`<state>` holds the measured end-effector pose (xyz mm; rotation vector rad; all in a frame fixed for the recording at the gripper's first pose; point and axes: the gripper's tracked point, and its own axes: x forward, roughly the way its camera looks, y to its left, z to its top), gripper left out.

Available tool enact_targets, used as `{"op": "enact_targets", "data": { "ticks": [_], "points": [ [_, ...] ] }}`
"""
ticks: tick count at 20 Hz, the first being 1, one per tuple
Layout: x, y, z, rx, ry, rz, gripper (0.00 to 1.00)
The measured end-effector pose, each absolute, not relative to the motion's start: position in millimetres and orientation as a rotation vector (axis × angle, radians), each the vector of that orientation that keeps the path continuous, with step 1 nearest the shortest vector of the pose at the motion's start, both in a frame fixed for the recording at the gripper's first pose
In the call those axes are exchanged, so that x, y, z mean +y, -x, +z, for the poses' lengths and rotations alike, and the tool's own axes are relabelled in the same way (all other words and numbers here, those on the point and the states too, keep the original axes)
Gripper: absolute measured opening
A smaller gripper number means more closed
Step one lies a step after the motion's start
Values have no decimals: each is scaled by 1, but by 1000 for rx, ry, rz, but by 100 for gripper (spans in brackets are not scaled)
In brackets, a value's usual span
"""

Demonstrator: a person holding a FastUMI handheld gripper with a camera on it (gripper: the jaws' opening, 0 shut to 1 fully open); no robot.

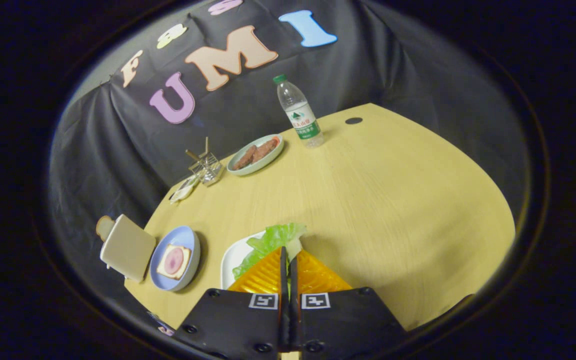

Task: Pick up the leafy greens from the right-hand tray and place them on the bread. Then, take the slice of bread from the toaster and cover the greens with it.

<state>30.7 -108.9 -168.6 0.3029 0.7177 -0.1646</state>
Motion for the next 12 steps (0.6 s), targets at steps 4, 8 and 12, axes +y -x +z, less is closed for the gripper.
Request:
{"op": "enact_targets", "data": {
  "ticks": [4,8,12],
  "points": [
    [-81,-29,-147,643,-331,-114,3],
    [-52,-32,-128,592,-373,-61,3],
    [-27,-41,-111,548,-381,-5,3]
  ]
}}
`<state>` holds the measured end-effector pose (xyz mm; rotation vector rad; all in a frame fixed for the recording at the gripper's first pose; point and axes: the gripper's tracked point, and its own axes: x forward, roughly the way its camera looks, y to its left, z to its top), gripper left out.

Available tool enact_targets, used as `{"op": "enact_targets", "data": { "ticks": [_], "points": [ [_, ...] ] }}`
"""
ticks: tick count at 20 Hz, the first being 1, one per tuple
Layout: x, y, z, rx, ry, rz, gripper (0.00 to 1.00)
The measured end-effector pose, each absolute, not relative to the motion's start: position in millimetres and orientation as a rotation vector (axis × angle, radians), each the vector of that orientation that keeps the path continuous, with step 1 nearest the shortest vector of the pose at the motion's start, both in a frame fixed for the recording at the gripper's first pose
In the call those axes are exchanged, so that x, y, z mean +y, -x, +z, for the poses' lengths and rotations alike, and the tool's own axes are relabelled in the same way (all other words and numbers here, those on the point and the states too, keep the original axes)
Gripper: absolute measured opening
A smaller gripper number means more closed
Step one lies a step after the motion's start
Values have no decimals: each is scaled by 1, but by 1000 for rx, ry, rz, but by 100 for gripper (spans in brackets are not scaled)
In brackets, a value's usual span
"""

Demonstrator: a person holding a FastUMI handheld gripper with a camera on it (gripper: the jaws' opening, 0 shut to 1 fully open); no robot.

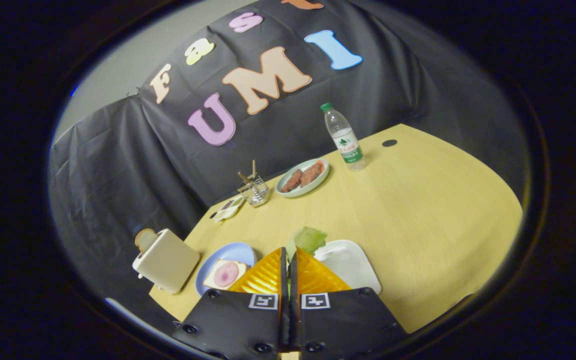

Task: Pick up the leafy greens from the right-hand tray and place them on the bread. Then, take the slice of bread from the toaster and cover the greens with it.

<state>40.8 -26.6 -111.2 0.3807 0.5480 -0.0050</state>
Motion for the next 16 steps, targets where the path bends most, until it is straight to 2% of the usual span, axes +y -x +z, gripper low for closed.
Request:
{"op": "enact_targets", "data": {
  "ticks": [9,16],
  "points": [
    [57,-58,-79,448,-423,147,3],
    [138,-74,-81,422,-468,250,3]
  ]
}}
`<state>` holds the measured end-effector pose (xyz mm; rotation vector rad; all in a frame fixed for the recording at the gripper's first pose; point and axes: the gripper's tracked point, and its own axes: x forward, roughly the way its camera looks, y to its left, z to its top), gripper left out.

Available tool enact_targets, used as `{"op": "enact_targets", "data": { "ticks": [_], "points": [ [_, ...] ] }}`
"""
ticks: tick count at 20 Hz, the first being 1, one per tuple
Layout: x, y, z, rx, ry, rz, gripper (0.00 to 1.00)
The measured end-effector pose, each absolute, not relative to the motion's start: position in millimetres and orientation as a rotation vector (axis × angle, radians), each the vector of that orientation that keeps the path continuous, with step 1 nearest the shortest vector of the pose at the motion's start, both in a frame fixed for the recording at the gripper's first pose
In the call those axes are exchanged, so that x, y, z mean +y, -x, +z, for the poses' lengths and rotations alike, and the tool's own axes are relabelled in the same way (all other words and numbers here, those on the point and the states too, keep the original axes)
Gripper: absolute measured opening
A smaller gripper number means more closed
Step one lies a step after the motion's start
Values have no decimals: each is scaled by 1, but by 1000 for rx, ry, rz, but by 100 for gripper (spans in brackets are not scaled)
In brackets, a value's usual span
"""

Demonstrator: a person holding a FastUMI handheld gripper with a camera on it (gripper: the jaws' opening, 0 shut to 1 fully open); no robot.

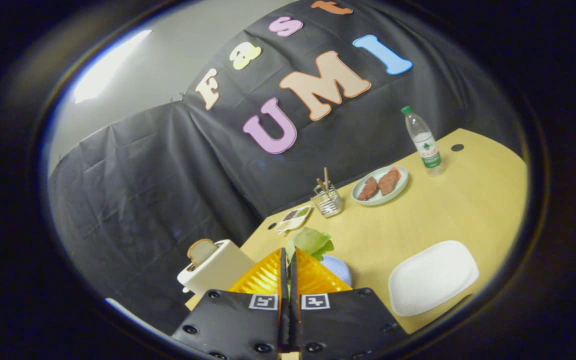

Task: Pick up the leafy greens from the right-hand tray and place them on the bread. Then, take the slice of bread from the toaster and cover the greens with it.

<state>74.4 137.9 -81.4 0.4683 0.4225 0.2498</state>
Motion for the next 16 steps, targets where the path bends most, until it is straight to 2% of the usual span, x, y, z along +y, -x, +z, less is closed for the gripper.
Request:
{"op": "enact_targets", "data": {
  "ticks": [10,16],
  "points": [
    [206,-94,-105,459,-536,318,3],
    [207,-97,-163,569,-546,247,3]
  ]
}}
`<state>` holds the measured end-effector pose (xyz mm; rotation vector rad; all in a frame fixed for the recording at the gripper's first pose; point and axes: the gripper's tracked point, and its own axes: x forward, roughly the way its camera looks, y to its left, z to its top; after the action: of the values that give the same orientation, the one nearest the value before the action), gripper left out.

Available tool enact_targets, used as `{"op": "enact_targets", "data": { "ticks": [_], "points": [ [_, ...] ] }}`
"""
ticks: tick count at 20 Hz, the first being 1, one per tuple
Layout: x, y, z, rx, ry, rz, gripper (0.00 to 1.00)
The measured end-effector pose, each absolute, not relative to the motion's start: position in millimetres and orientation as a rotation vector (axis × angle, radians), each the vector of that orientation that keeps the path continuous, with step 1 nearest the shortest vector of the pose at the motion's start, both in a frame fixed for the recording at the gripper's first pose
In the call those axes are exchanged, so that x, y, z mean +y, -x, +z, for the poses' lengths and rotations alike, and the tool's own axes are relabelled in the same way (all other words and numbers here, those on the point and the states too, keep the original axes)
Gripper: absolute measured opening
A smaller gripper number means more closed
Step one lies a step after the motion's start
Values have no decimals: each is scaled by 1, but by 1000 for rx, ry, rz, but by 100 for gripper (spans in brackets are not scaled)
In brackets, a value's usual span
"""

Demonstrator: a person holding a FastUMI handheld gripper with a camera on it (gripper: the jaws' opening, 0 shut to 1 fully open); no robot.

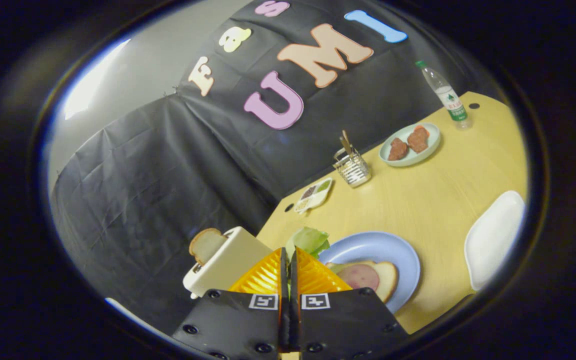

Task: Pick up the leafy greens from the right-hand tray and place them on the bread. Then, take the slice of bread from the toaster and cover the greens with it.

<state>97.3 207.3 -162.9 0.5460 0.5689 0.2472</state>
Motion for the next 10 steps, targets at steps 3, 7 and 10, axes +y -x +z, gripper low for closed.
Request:
{"op": "enact_targets", "data": {
  "ticks": [3,7,10],
  "points": [
    [192,-94,-195,611,-479,171,3],
    [180,-80,-224,671,-398,129,3],
    [176,-72,-236,705,-360,126,4]
  ]
}}
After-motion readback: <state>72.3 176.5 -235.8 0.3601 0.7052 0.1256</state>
